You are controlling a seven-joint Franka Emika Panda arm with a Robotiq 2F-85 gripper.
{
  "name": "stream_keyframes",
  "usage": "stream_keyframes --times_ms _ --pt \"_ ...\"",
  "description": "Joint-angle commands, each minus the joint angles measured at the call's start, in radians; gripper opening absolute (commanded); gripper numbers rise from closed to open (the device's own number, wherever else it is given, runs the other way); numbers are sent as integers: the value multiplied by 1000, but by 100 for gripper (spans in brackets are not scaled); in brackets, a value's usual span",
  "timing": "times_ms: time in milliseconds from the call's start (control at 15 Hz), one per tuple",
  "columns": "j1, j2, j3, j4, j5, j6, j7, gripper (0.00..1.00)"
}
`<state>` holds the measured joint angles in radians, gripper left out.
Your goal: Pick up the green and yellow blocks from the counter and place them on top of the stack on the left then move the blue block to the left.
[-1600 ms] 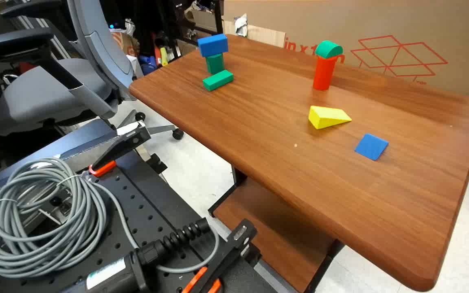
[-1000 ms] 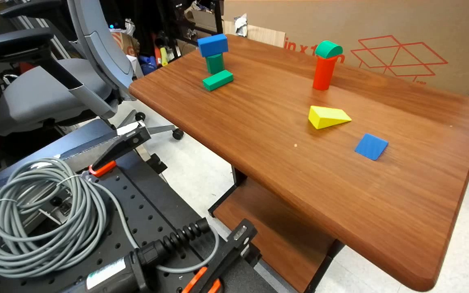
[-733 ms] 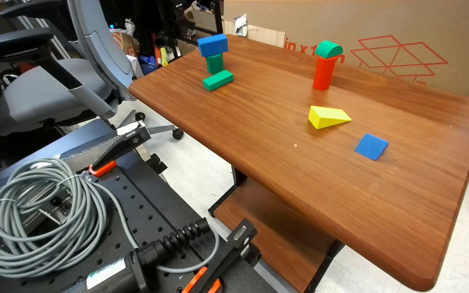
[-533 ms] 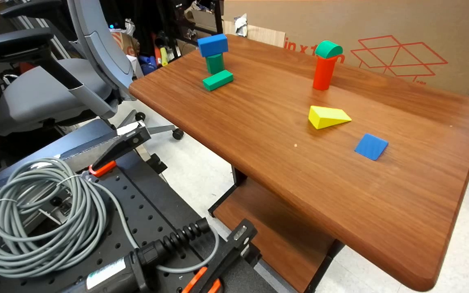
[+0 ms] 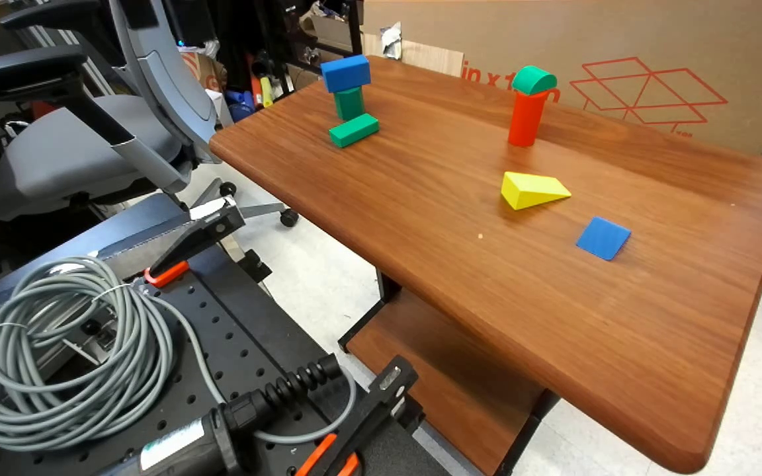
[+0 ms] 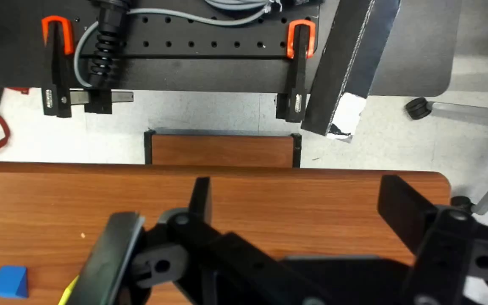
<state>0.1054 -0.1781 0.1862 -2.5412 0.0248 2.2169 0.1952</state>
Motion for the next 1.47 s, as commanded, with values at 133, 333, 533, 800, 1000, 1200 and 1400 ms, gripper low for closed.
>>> stream_keyframes --times_ms 133,333,533,800,1000,1200,1400 --pt "-19 343 -62 148 -14 153 -4 100" --pt "-10 461 -86 189 -13 260 -13 100" --pt "8 531 -105 216 -38 350 -1 100" --pt "19 576 -108 249 -48 400 -7 100" --pt "28 588 -111 277 -46 408 1 100" --pt "40 599 -120 306 -55 417 15 100" --pt "61 630 -139 330 -85 458 26 100"
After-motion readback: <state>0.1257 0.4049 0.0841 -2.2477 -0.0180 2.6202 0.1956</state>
